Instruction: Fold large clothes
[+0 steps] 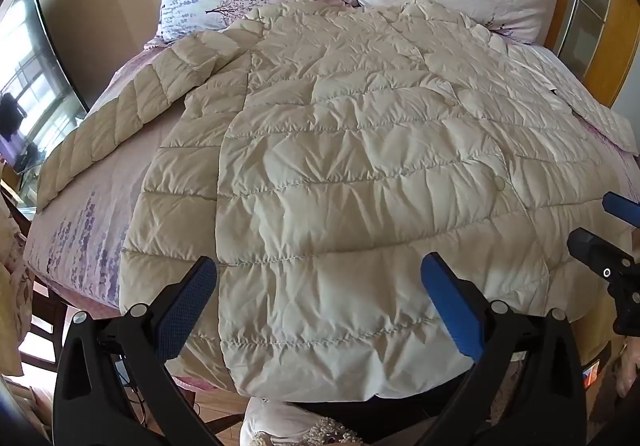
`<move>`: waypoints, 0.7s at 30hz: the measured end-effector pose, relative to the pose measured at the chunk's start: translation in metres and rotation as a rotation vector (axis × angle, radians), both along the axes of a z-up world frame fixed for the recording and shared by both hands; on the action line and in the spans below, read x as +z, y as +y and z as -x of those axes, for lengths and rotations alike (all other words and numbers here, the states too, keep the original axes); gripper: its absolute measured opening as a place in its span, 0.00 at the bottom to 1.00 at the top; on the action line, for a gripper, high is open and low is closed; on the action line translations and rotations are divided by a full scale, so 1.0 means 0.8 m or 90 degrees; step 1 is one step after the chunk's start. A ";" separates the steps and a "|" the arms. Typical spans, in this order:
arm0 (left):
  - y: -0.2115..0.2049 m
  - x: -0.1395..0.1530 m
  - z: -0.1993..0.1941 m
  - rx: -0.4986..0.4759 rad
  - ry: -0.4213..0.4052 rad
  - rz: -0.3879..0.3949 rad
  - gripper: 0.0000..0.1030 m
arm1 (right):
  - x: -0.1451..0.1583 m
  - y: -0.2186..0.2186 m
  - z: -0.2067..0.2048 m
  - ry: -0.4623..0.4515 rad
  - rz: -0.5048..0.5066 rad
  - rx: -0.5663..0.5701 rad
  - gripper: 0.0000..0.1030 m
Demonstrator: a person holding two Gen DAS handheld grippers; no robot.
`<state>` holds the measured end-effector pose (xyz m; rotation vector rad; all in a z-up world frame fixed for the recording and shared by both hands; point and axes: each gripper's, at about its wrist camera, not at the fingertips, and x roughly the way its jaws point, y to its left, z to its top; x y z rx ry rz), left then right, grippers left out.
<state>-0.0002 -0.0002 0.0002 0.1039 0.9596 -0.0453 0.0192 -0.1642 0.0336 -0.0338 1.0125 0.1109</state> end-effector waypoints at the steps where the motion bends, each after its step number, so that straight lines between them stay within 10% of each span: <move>1: 0.000 0.000 0.000 0.000 0.002 0.000 0.99 | 0.000 0.000 0.000 -0.001 0.000 0.000 0.98; 21: 0.006 -0.002 0.003 0.002 0.006 0.004 0.99 | 0.000 0.001 0.002 -0.002 -0.002 -0.001 0.98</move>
